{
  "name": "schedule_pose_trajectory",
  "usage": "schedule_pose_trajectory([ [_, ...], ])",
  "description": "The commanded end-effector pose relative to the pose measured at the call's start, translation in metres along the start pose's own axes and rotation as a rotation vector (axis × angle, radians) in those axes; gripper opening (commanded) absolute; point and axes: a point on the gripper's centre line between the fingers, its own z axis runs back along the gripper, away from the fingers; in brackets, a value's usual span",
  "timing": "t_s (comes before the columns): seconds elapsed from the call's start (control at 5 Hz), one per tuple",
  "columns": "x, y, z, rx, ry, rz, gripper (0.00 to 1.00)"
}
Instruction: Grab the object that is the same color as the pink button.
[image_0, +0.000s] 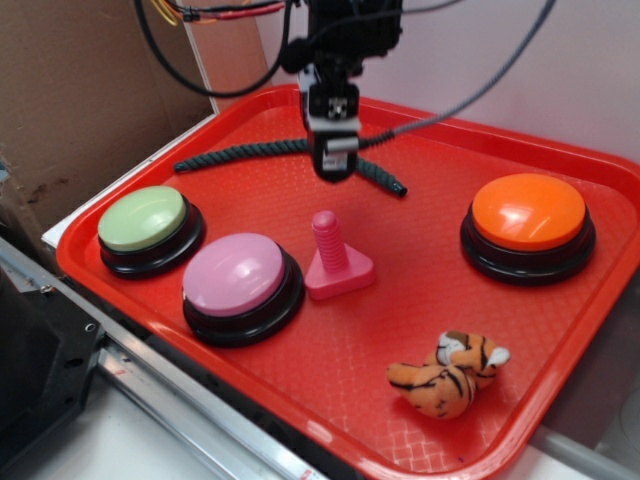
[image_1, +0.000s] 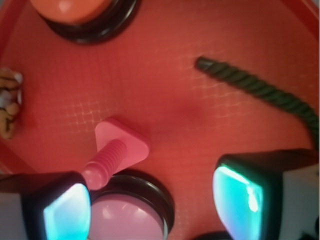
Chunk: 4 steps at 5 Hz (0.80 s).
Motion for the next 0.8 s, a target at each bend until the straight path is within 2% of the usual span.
schedule_pose_trajectory([
  [0.0,0.006,-0.033,-0.007,0.03,-0.051,-0.172,1.0],
  [0.4,-0.011,-0.044,-0.025,0.023,-0.037,-0.222,1.0],
  [0.6,-0.025,-0.046,-0.031,0.028,-0.055,-0.13,1.0],
])
